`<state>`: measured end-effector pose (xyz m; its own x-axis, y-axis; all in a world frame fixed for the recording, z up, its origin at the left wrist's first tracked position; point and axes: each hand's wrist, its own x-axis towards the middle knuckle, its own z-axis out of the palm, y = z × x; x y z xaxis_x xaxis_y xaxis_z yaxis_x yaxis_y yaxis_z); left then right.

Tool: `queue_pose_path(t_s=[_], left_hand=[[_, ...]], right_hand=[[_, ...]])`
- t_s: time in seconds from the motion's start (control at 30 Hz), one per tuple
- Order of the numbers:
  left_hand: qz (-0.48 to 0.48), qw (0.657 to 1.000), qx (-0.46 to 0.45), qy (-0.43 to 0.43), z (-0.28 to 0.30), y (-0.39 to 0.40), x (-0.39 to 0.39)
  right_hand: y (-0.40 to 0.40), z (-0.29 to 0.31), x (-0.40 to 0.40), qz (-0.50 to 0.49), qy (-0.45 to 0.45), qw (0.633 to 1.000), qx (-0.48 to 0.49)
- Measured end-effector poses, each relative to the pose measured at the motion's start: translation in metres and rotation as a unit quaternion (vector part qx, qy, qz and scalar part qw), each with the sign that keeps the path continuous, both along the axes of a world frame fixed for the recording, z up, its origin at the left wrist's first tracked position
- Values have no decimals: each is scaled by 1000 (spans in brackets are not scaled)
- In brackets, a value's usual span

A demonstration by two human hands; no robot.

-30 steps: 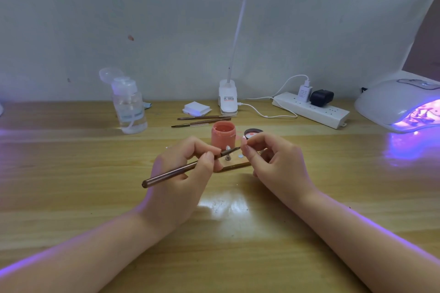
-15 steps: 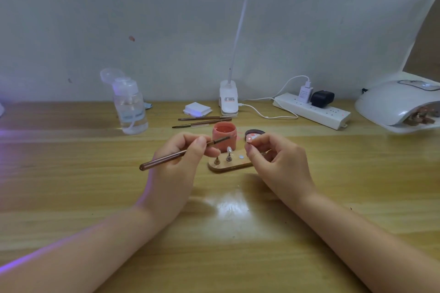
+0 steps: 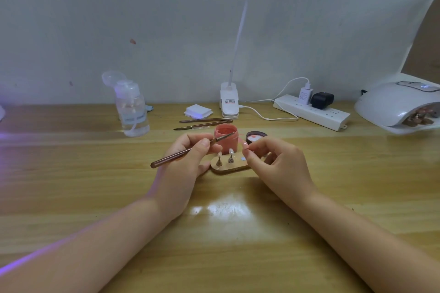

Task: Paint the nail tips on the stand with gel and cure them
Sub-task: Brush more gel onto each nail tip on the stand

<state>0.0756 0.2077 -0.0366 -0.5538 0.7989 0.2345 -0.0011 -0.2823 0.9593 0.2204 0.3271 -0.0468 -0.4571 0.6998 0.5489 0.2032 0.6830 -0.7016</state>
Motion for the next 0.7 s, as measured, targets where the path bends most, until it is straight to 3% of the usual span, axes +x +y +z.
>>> queue_pose_path(t_s=[0.27,0.7], left_hand=[[-23,1000,13,13,-2,-2,1],[-13,1000,25,1,-3,-2,2]], right_hand=[[-1,1,0,-38,-27,999,-1],[4,2,-3,-133,-211,968,38]])
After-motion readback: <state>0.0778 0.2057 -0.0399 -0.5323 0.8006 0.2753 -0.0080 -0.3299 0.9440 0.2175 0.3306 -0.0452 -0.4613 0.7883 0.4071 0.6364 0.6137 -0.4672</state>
